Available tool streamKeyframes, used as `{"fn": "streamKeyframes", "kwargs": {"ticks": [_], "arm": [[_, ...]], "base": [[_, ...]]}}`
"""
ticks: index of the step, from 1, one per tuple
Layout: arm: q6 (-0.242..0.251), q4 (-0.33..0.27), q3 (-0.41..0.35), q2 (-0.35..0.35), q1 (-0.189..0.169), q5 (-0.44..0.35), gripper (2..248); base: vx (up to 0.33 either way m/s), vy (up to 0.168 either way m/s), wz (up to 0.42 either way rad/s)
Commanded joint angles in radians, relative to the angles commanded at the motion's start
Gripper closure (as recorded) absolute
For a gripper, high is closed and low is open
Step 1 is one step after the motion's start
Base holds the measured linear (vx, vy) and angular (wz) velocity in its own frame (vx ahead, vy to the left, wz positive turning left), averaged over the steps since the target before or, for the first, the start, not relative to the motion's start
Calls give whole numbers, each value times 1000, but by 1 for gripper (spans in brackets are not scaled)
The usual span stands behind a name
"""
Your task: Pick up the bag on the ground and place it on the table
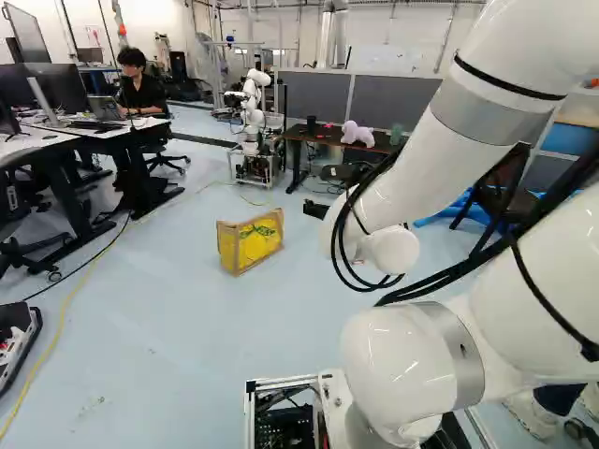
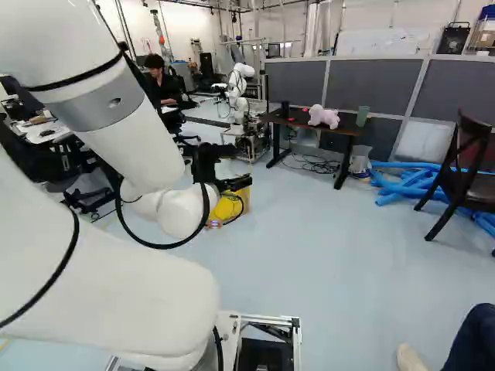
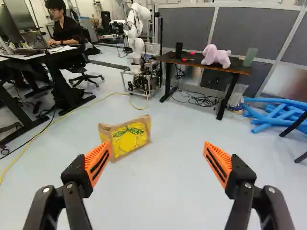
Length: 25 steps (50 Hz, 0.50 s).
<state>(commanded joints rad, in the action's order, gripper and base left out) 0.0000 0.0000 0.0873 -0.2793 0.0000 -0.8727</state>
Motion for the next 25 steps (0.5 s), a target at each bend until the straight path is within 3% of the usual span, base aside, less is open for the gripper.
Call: {"fn": "streamKeyframes", "kwargs": {"ticks": [25], "arm": [[0, 0, 0, 0, 0, 0, 3]], "base": [[171, 36, 159]]}}
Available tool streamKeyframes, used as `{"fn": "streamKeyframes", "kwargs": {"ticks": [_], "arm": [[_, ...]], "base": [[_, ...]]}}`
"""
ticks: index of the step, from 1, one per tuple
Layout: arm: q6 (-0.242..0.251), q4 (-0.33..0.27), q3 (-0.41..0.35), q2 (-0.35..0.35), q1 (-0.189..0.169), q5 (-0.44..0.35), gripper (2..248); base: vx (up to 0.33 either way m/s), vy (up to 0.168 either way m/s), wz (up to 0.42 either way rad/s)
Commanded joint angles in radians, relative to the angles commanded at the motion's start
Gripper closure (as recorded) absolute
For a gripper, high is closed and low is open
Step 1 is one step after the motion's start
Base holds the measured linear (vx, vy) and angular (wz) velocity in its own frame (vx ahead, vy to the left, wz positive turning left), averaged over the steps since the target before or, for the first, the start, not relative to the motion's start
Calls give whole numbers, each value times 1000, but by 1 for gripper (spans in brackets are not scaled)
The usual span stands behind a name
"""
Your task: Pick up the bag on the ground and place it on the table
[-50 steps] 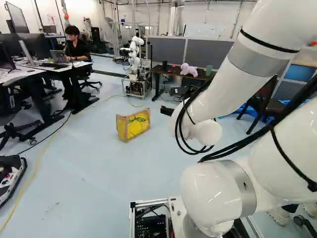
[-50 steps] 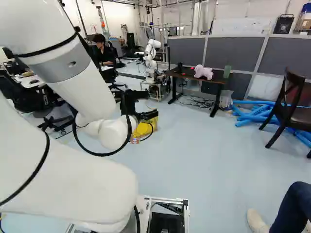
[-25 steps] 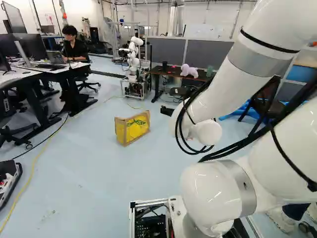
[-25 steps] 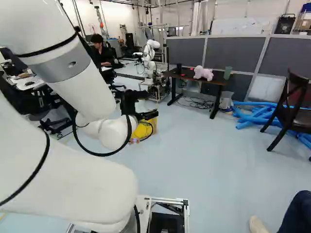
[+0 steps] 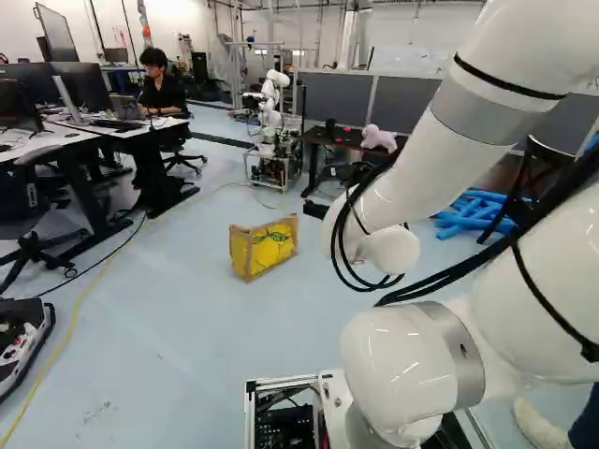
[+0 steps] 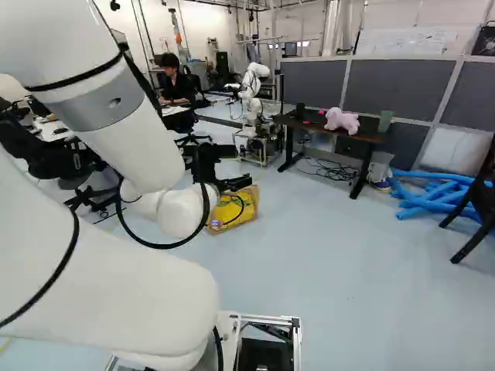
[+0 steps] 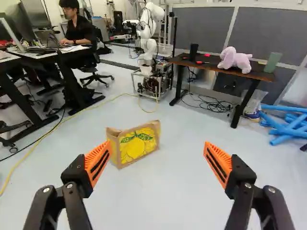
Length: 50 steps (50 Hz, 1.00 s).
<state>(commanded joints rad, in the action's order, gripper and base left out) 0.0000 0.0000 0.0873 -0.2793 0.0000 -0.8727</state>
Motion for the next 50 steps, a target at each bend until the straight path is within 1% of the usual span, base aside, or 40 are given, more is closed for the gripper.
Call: {"fn": "streamKeyframes", "kwargs": {"ticks": [23, 38, 50], "arm": [[0, 0, 0, 0, 0, 0, 3], [0, 0, 0, 0, 0, 0, 3], [0, 0, 0, 0, 0, 0, 3]], "base": [[170, 40, 173], [194, 79, 173], [207, 57, 29]]}}
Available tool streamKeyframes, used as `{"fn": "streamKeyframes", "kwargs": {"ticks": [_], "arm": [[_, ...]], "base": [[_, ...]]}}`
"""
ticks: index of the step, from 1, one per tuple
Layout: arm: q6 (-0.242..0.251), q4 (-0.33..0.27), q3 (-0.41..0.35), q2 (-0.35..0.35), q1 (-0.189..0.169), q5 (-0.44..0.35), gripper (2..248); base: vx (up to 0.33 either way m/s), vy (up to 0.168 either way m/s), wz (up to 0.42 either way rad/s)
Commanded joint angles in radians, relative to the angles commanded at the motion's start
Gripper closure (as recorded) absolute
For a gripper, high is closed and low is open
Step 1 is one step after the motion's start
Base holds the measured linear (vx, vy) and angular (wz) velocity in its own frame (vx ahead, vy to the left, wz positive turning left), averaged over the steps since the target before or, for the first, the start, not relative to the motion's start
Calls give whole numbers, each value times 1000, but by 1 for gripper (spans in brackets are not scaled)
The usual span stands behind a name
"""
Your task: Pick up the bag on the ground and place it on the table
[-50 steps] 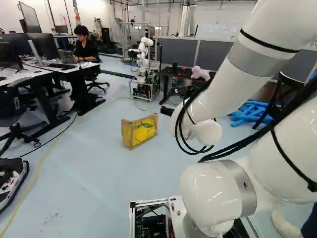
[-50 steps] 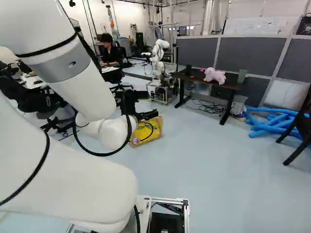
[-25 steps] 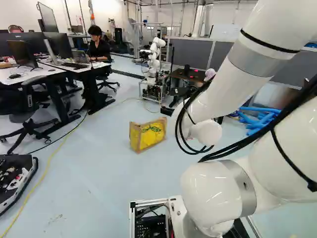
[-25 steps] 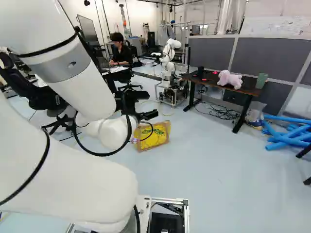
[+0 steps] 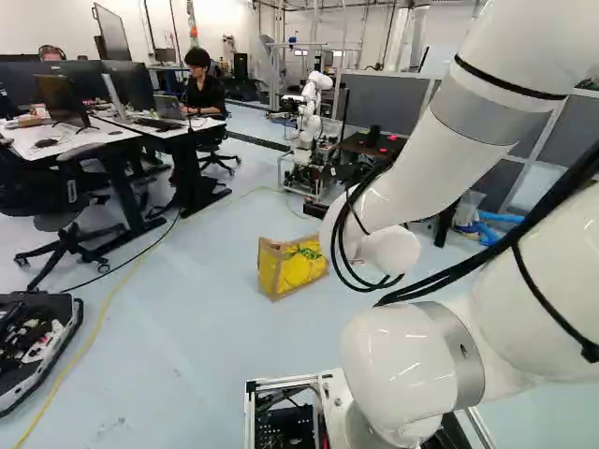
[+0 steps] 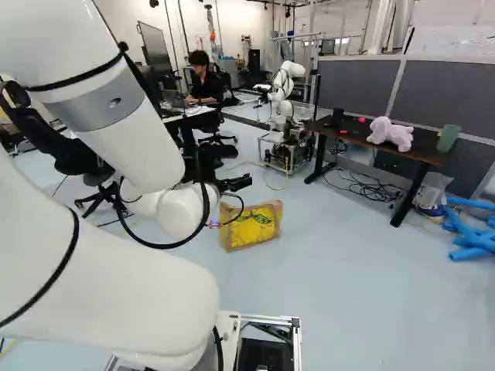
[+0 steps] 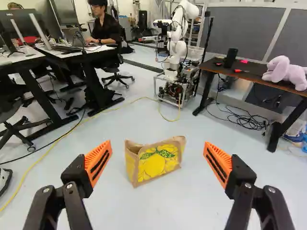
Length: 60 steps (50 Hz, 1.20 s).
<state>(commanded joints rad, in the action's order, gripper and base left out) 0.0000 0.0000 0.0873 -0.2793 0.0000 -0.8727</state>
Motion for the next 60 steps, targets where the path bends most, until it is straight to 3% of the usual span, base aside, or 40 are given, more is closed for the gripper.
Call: {"fn": "streamKeyframes", "kwargs": {"ticks": [60], "arm": [[0, 0, 0, 0, 0, 0, 3]], "base": [[213, 54, -11]]}}
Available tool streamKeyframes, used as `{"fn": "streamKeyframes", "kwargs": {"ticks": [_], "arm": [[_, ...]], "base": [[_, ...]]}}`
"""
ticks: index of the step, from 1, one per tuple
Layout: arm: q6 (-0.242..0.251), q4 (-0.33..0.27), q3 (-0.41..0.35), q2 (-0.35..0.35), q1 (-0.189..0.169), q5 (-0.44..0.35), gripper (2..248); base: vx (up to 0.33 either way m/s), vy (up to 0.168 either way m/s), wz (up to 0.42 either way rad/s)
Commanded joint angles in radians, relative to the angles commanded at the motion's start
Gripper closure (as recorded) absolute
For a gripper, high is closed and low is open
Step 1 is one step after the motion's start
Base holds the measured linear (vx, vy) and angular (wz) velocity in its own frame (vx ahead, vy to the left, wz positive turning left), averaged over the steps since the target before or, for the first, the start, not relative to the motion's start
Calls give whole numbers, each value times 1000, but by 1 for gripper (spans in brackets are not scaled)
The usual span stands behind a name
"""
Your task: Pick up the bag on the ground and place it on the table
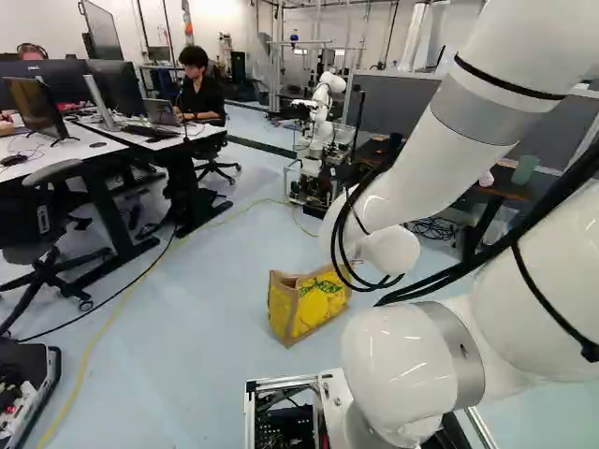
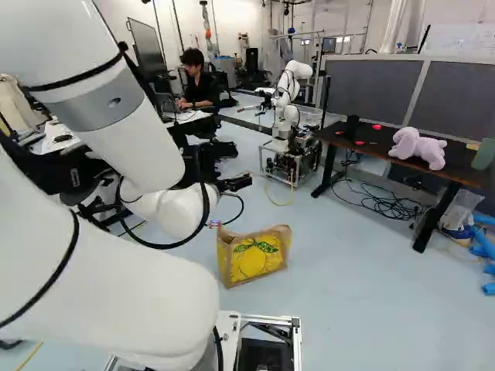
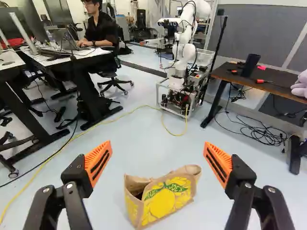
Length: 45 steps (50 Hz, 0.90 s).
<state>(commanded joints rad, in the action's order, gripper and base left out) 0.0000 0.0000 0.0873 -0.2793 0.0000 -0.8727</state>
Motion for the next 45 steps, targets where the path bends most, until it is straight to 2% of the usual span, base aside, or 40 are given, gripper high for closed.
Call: {"fn": "streamKeyframes", "kwargs": {"ticks": [22, 45], "arm": [[0, 0, 0, 0, 0, 0, 3], [0, 0, 60, 69, 0, 14, 3]], "base": [[95, 1, -3], [10, -1, -1]]}}
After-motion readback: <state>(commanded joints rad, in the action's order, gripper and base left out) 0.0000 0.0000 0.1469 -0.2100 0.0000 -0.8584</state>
